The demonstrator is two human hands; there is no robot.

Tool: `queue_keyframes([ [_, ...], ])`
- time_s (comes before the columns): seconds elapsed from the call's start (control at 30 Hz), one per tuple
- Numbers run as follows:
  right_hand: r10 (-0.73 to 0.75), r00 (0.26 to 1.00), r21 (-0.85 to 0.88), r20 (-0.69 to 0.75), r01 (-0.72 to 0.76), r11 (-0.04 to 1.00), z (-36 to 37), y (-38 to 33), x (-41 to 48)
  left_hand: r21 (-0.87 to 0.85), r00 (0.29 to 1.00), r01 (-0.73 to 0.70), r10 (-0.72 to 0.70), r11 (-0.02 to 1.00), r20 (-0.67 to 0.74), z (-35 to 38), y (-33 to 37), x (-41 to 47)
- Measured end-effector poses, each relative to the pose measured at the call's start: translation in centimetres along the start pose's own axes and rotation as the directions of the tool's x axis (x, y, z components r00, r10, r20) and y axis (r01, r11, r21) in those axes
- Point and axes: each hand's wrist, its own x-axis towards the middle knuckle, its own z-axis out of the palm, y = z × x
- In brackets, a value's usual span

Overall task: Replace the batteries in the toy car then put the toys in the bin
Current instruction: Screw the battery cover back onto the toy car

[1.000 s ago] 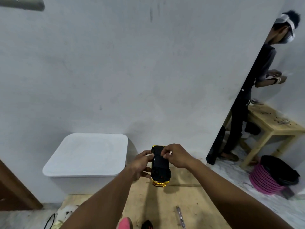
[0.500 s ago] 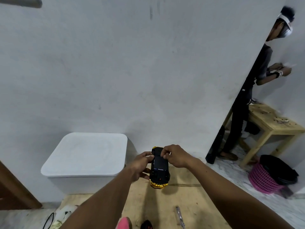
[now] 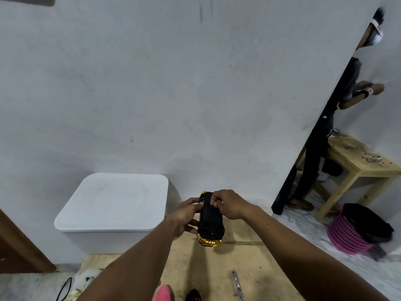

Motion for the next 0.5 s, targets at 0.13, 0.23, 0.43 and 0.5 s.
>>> queue_keyframes([
  [0.13,-0.001,1.000,-0.058,0.010,0.001,0.998,0.1,-0.3,0.0,0.006,1.000,-0.001,0.001,1.000,-0.007,-0.1,-0.2,0.2],
  [0.23,-0.004,1.000,-0.128,-0.001,0.004,0.992,0.3,-0.5,0.0,0.001,1.000,-0.002,0.002,1.000,-0.013,0.0,-0.3,0.5],
  [0.43,-0.016,0.991,-0.138,-0.136,-0.003,0.990,1.2,-0.7,0.1,-0.074,0.999,0.007,-0.010,0.997,-0.032,0.2,-0.4,1.0],
  [0.5,-0.025,0.986,-0.147,-0.167,0.000,0.989,1.6,-0.8,0.1,-0.086,1.000,0.017,-0.017,0.996,-0.007,0.1,-0.4,1.0],
])
